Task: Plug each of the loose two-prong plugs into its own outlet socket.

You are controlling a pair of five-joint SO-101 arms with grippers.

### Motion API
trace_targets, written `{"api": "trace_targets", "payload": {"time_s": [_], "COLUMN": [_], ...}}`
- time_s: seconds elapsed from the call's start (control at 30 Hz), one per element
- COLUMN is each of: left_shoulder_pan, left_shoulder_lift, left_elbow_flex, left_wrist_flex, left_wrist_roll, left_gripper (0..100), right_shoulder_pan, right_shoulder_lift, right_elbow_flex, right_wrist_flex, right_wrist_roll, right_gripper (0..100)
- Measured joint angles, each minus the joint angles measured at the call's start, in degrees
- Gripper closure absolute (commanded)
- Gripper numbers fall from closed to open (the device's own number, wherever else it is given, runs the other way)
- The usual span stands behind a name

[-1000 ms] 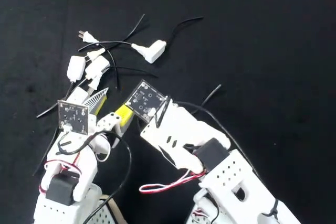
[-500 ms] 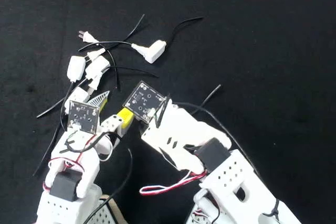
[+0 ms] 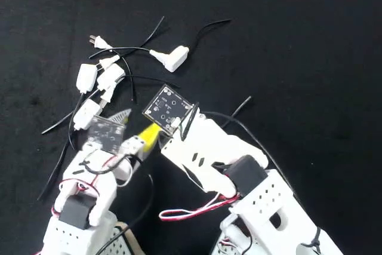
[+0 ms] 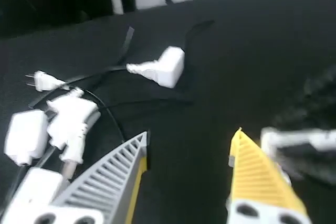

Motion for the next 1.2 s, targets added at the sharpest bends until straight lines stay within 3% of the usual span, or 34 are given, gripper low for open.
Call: {"api": "trace_targets", "payload": {"time_s": [0.17, 0.47, 0.7, 0.9, 1.2], "left_shoulder_pan": [0.09, -15.38, -25.05, -25.32, -25.32], "left_shoulder_lift": [0.26, 0.26, 0.26, 0.26, 0.26], "left_elbow_flex": [0.09, -0.97, 2.37, 4.75, 4.84], "left_wrist_flex": [0.70, 7.47, 8.00, 8.00, 8.00], "left_wrist_roll": [-1.41, -1.85, -10.46, -18.11, -19.16], "left_gripper": [75, 75, 75, 75, 75], "right_shoulder_pan": [1.32, 9.41, 9.49, 9.49, 9.49], "right_shoulder_lift": [0.00, 17.41, 21.63, 18.20, 15.12], "right_elbow_flex": [-6.24, -14.24, -14.24, 0.18, 16.79], "right_wrist_flex": [4.04, 12.13, 23.56, 20.40, 9.05], "right_wrist_roll": [-0.09, -0.62, 12.04, 18.11, 26.46], "right_gripper": [98.6, 98.2, 87.1, 87.1, 86.8]}}
